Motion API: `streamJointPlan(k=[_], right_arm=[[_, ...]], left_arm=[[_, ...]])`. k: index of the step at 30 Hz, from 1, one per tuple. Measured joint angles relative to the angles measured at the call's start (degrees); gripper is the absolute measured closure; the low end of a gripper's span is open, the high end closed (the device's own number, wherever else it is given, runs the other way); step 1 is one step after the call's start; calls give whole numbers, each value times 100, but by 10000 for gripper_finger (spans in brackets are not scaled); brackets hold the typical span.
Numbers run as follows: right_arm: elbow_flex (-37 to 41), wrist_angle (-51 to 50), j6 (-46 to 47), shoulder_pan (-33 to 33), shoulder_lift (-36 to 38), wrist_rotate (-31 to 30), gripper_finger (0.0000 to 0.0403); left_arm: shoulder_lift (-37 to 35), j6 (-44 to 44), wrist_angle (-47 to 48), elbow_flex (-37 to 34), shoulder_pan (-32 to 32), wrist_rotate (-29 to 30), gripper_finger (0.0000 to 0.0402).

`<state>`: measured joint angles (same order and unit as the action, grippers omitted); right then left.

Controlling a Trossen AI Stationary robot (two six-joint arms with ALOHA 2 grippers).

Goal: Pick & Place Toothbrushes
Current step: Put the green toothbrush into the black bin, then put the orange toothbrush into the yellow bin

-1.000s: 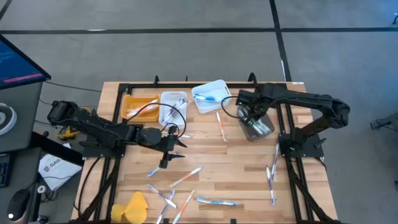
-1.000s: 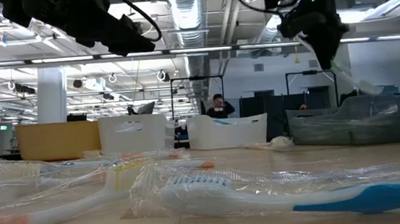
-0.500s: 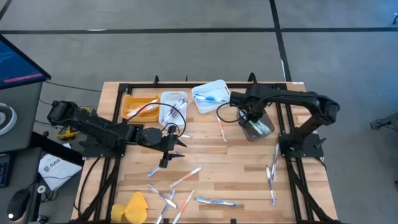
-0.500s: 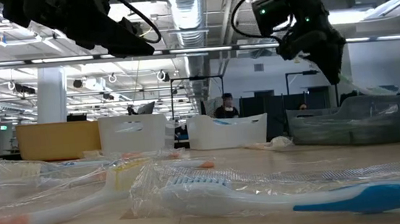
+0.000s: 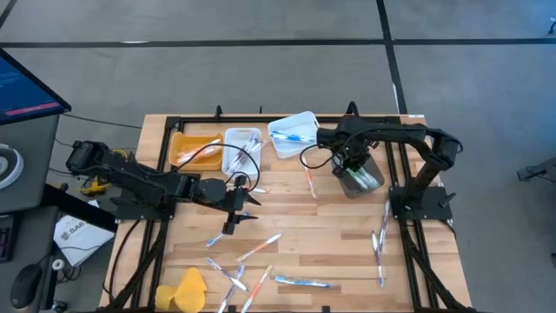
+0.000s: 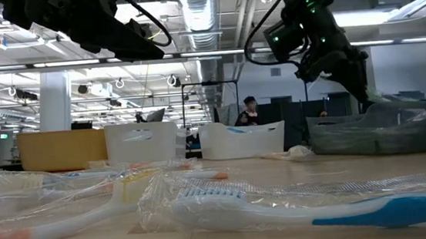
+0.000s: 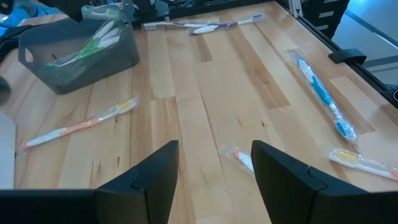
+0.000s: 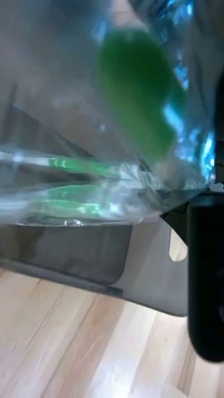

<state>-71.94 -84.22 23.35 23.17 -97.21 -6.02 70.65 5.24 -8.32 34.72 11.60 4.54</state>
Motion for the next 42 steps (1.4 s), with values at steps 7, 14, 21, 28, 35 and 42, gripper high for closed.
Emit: streamJointPlan(k=[7, 14, 21, 28, 35, 42], right_arm=[[0, 162, -241, 43, -354, -26, 367], [0, 227, -328, 118, -621, -49, 364], [0, 262, -341, 132, -634, -68, 352], [0, 264, -337, 91, -634, -67, 331], [0, 205, -194, 86, -634, -17, 282], [-44, 52, -493, 85, -632, -123, 245]], left_arm=[[0, -11, 6, 0, 0, -2, 207], [0, -16, 29, 0, 0, 0, 207], [0, -16, 46, 0, 0, -2, 207], [0, -16, 63, 0, 0, -2, 207], [0, -16, 140, 0, 0, -3, 207], [0, -16, 237, 0, 0, -4, 207]])
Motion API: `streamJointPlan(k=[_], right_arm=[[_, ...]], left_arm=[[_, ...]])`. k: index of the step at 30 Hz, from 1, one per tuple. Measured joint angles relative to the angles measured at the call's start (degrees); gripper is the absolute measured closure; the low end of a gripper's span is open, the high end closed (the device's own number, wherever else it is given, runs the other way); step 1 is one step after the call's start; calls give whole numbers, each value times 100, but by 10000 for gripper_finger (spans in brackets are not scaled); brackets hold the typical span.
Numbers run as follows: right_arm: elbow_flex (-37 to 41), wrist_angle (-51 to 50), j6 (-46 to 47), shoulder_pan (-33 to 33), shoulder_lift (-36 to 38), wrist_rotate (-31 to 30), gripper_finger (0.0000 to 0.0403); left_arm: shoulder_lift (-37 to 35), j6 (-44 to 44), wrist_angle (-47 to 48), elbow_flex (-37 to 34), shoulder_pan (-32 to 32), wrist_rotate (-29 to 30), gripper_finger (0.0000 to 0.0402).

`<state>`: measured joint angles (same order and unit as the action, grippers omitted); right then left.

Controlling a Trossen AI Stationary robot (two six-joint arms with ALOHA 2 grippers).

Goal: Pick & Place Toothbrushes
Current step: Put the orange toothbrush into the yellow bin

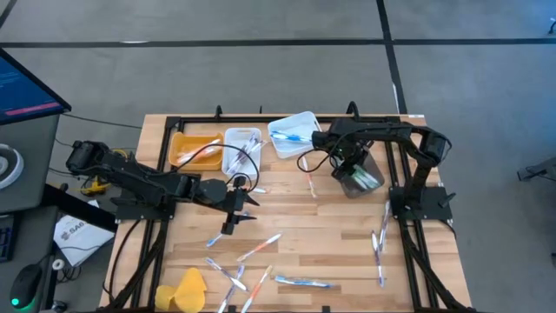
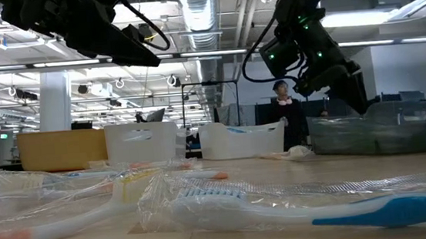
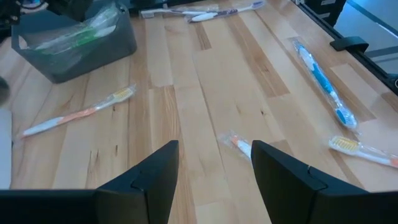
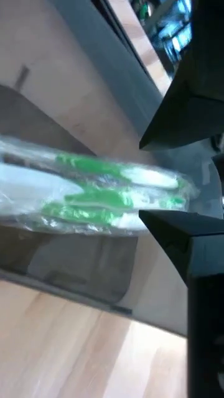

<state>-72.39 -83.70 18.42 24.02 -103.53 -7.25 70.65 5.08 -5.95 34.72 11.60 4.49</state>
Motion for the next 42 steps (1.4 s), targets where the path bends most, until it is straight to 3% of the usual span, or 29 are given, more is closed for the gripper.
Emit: streamJointPlan(k=[9, 17, 27, 31, 42], right_arm=[[-625, -159, -344, -502, 139, -59, 278], [-1092, 145, -344, -1193, 863, -57, 295], [-869, 1645, -939, -2069, 1715, -57, 295], [-605, 2272, -1657, -2367, 1865, -54, 295], [26, 2906, -1992, -2514, 1939, -26, 295]], left_arm=[[0, 13, 122, 0, 0, 0, 207], [0, 4, 177, 0, 0, 0, 207], [0, 4, 331, 0, 0, 0, 207], [0, 2, 371, 0, 0, 0, 207], [0, 2, 460, 0, 0, -1, 207]])
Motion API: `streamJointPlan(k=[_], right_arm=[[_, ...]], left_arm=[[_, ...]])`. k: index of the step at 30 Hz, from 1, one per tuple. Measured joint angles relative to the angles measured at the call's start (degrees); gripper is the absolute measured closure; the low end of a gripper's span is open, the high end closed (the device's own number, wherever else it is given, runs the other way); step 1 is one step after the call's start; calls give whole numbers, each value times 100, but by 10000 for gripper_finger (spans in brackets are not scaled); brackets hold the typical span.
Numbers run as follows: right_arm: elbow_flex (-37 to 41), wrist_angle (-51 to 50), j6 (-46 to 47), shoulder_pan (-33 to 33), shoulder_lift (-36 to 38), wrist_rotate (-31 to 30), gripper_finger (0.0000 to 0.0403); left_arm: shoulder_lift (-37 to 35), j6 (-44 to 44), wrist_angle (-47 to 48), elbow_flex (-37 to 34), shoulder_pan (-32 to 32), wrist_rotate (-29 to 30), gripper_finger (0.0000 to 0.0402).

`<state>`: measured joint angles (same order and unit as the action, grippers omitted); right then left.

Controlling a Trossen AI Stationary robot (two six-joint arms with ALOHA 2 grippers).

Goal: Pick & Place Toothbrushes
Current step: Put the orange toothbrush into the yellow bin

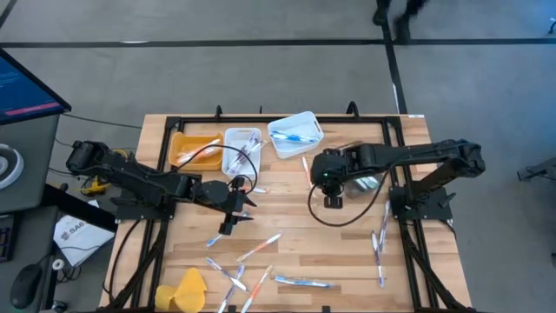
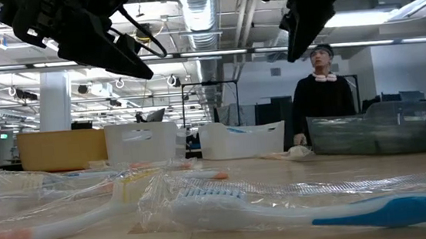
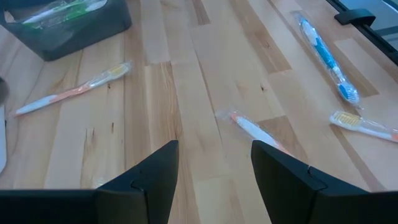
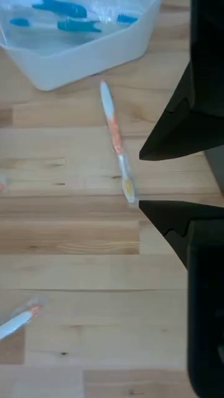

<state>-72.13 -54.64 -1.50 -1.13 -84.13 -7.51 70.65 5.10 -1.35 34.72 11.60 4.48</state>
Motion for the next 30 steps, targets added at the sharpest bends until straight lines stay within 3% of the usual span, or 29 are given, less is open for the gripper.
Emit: streamJointPlan(k=[7, 18, 24, 30], right_arm=[[882, 878, 83, -24, 736, 15, 295], [2512, 3534, 15, -665, 1981, 22, 295], [2919, 4594, -63, -1022, 1825, 22, 295], [3000, 5640, -414, -1172, 1009, 17, 295]], left_arm=[[0, 0, 52, -4, 0, -1, 207], [2, 13, -13, -266, -42, 25, 207], [2, 17, -90, -271, -42, 30, 207], [2, 17, -129, -271, -42, 52, 207]])
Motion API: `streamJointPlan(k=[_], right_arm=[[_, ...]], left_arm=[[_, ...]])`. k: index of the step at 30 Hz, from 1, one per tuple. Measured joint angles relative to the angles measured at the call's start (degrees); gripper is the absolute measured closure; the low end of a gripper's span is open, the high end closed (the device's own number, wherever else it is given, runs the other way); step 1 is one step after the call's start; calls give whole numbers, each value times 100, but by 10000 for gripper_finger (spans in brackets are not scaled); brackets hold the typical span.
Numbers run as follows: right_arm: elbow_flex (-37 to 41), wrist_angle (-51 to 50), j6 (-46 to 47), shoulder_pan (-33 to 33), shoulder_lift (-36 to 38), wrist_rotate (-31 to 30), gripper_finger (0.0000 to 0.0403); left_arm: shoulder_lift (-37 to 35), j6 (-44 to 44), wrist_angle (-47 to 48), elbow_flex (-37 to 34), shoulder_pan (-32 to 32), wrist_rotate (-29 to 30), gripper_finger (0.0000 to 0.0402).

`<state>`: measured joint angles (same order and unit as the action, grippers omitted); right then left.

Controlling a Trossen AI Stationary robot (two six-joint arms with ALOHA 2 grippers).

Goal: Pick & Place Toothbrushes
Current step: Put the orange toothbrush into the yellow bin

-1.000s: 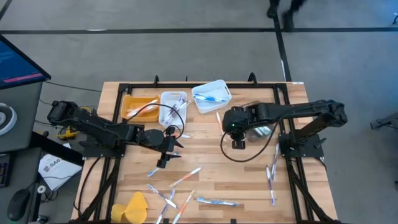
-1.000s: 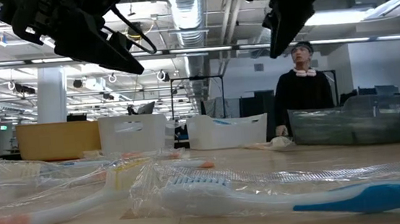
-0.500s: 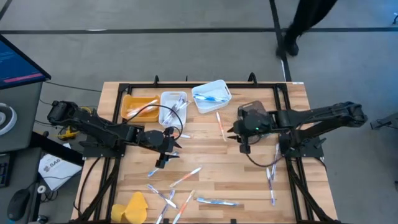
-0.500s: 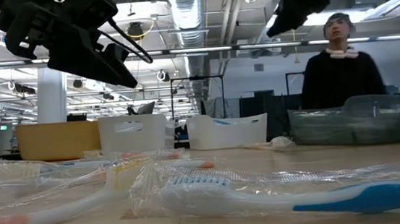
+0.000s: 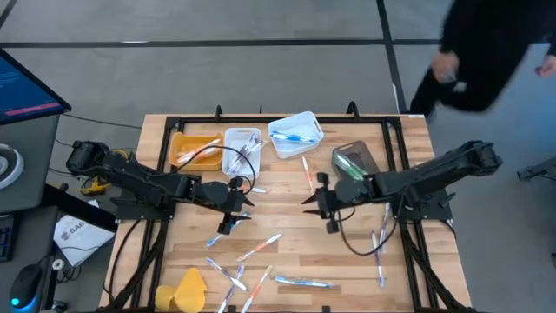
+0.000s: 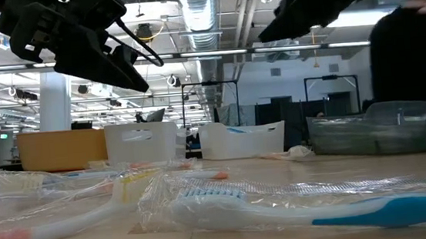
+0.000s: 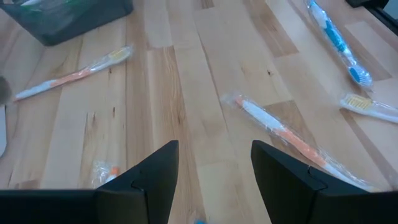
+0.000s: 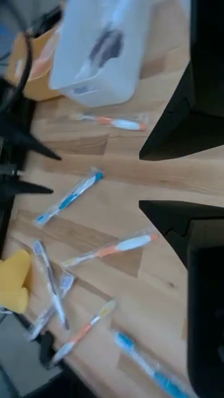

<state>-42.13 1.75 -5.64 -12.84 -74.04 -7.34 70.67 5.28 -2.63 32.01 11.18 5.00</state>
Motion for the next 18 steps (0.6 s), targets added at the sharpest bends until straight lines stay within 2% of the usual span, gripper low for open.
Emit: streamJointPlan(k=[7, 18], right_arm=[[-2, 1241, -683, 211, -713, -23, 296], [-7, 1395, -497, 380, -767, -21, 295]], left_arm=[[0, 0, 2, 0, 0, -1, 207], [0, 0, 22, 0, 0, -5, 207]])
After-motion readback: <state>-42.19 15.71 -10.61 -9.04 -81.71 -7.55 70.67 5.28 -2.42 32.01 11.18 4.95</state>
